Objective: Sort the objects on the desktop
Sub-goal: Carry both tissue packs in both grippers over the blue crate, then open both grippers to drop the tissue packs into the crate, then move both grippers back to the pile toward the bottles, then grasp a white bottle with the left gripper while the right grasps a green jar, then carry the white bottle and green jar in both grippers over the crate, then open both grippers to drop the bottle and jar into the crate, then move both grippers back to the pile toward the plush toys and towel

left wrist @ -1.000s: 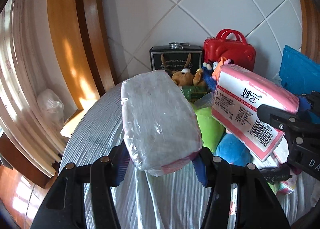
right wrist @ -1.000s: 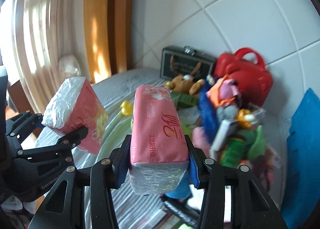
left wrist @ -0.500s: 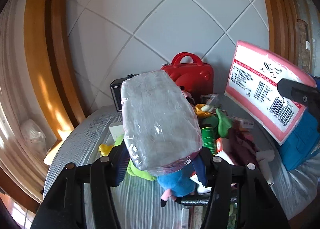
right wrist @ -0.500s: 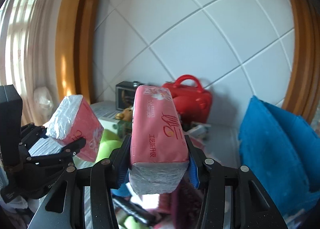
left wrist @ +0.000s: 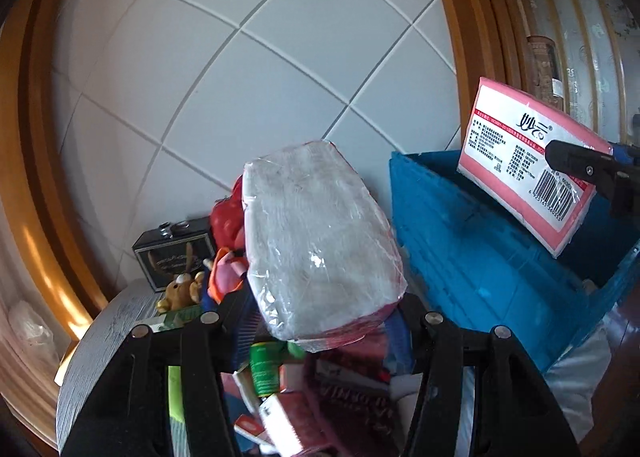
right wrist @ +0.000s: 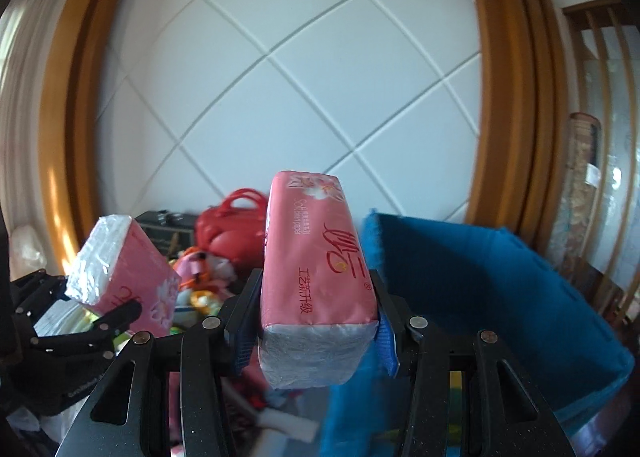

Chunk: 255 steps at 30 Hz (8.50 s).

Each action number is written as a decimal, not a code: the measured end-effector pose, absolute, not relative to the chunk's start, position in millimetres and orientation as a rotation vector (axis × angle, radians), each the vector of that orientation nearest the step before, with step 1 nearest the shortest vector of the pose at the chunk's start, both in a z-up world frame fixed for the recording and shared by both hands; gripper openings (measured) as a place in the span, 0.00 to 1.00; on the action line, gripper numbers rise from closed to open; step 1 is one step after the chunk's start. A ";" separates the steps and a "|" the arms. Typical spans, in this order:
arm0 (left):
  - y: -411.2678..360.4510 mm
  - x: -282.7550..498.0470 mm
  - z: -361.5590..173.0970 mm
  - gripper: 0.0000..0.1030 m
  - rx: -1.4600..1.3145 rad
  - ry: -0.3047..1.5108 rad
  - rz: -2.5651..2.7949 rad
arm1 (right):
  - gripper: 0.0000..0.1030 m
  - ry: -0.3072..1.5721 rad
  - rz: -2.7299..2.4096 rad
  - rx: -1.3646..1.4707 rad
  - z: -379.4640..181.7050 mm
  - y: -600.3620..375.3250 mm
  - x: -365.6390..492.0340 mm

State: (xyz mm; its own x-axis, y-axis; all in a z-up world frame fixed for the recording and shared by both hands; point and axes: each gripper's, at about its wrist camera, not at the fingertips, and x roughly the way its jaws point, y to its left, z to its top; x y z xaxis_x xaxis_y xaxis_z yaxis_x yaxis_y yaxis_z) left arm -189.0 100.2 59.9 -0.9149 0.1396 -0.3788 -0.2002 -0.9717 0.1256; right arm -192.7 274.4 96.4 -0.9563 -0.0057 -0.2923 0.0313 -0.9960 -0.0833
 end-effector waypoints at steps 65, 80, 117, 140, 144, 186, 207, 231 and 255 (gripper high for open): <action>387.1 -255.1 101.3 0.66 -0.748 0.145 2.622 | 1.00 0.061 -3.207 0.778 90.1 543.6 -215.8; 255.5 -186.0 85.1 0.70 -0.491 0.046 2.926 | 1.00 -0.102 -3.078 0.290 88.0 460.6 -164.4; -57.8 -130.5 -195.8 0.70 -1.619 -0.039 2.742 | 1.00 0.151 -2.426 1.155 -147.1 159.9 -171.4; -25.4 -120.9 -234.2 0.42 -1.689 -0.005 2.486 | 0.51 0.047 -2.104 1.551 -221.2 102.2 -166.2; -23.8 -118.5 -234.4 0.42 -1.692 -0.004 2.470 | 0.51 0.049 -2.064 1.564 -221.8 88.1 -167.6; 8.9 -147.5 -75.0 0.33 -1.123 0.166 2.842 | 0.39 0.087 -2.364 1.097 -75.5 133.2 -187.2; 237.7 -201.4 80.0 0.33 -0.573 0.252 2.770 | 0.39 0.130 -2.980 0.641 92.4 359.7 -202.1; 453.3 -365.5 7.3 0.33 -1.398 0.408 2.387 | 0.39 0.150 -2.572 1.808 -12.9 546.0 -368.5; 433.5 -331.5 45.0 0.33 -1.253 0.320 2.444 | 0.82 0.324 -2.852 1.529 44.6 538.3 -334.0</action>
State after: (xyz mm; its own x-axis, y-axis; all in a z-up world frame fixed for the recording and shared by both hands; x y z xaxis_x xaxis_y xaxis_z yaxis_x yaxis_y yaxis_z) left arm -331.5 433.5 45.0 -0.5338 0.2235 -0.8155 -0.4259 -0.9042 0.0310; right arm -334.0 538.3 44.6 -0.5534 0.1902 -0.8109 -0.0034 -0.9741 -0.2261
